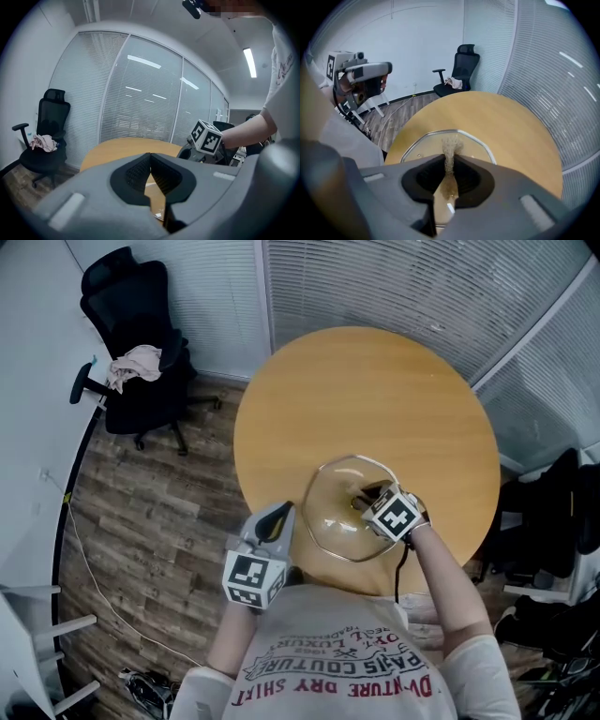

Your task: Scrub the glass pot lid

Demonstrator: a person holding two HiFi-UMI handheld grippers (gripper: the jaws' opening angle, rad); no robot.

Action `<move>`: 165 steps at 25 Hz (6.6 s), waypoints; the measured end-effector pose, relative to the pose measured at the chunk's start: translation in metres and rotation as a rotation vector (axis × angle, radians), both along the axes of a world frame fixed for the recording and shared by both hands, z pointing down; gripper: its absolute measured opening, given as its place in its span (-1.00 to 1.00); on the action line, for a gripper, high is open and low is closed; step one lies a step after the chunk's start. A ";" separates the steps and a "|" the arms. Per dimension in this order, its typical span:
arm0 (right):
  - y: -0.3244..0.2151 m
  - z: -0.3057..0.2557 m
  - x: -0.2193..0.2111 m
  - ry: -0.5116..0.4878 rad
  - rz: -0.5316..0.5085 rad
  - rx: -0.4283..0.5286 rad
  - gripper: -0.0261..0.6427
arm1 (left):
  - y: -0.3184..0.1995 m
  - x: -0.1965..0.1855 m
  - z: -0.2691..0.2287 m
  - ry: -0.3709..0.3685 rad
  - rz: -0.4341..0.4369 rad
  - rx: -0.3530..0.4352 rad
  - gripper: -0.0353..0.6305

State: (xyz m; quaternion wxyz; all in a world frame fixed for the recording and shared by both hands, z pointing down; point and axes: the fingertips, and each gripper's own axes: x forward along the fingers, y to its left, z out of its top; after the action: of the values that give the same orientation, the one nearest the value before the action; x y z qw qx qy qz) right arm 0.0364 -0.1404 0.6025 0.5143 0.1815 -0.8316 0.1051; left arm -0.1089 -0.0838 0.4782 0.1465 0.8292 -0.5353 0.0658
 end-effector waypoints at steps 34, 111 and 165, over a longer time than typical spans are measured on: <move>-0.127 0.088 0.022 0.138 0.509 -0.040 -0.75 | -0.087 -0.068 0.047 0.005 0.099 -0.100 -0.87; 0.146 0.070 -0.019 0.008 -0.505 -0.099 -0.75 | 0.112 -0.002 0.041 -0.006 -0.244 -0.154 -0.87; -0.046 0.066 0.054 -0.051 0.019 -0.020 -0.75 | -0.017 0.008 0.033 -0.066 0.041 -0.146 -0.87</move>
State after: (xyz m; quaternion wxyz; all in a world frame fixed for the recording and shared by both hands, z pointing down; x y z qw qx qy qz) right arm 0.0901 -0.1860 0.6683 0.4937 0.1815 -0.8416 0.1227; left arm -0.1007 -0.1012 0.5117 0.1876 0.8245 -0.5166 0.1350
